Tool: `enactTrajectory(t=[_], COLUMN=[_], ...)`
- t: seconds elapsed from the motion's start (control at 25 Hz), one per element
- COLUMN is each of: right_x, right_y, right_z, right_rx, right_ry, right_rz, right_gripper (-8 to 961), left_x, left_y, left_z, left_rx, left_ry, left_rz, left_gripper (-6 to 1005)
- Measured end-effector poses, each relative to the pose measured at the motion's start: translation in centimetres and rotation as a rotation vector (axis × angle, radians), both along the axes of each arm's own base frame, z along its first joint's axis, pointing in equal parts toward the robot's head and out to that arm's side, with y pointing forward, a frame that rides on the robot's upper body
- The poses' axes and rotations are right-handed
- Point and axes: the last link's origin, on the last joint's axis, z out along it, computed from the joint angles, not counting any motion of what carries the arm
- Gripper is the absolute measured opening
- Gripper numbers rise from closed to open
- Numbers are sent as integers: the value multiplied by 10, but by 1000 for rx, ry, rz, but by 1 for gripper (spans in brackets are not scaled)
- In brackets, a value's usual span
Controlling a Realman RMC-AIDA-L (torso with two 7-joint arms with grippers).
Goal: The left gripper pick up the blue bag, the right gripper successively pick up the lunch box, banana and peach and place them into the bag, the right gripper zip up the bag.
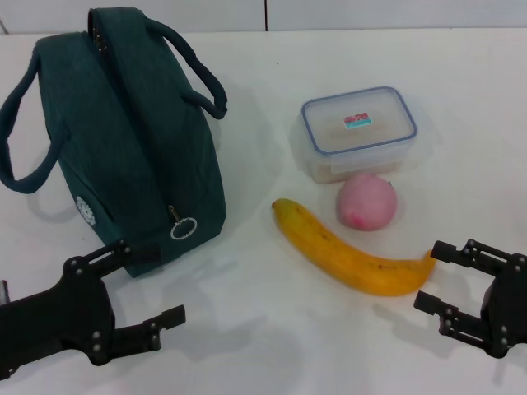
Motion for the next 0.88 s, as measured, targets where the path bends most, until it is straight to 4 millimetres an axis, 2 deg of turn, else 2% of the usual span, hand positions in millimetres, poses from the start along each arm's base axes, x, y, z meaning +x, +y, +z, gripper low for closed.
enactTrajectory(t=[0.6, 0.72, 0.88], right_x=[0, 0, 0], right_y=[1, 1, 1], right_z=[0, 0, 0], right_rx=[0, -2, -2], right_ry=[1, 3, 4], right_rz=[-1, -2, -2], right_gripper=[648, 648, 648], left_x=[2, 6, 2], left_y=[1, 5, 10], left_z=[2, 17, 40], left_rx=[-3, -31, -108], left_ry=[-28, -140, -221], left_rz=[14, 93, 217], left_gripper=[862, 862, 862])
